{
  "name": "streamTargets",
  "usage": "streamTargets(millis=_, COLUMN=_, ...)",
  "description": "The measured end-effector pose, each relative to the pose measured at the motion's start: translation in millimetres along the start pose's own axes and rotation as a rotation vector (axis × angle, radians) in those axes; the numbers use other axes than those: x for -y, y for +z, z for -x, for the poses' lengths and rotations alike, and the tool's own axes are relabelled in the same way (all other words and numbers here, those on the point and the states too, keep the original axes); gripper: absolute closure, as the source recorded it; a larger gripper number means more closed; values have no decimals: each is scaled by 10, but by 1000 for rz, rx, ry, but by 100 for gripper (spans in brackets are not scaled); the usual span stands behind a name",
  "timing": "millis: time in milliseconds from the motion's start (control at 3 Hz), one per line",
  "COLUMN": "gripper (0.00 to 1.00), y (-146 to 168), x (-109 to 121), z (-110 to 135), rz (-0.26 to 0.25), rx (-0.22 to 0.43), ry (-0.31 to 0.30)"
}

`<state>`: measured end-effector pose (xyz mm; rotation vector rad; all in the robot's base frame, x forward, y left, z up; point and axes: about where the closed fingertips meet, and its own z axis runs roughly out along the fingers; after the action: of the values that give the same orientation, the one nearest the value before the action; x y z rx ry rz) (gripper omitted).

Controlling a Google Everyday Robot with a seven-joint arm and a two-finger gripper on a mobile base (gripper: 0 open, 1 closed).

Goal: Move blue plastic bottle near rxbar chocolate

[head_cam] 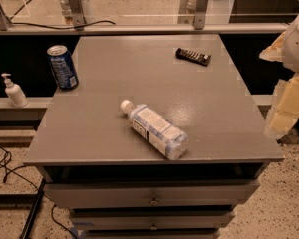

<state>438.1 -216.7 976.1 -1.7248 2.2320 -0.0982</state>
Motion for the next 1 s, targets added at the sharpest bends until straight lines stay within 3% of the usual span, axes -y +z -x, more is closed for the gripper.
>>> streamTargets(millis=667, gripper=0, y=15, x=-1, z=44, rz=-12, rx=24, ry=-4)
streamTargets(millis=1000, gripper=0, y=292, x=-40, z=93, rz=6, rx=127, ry=17)
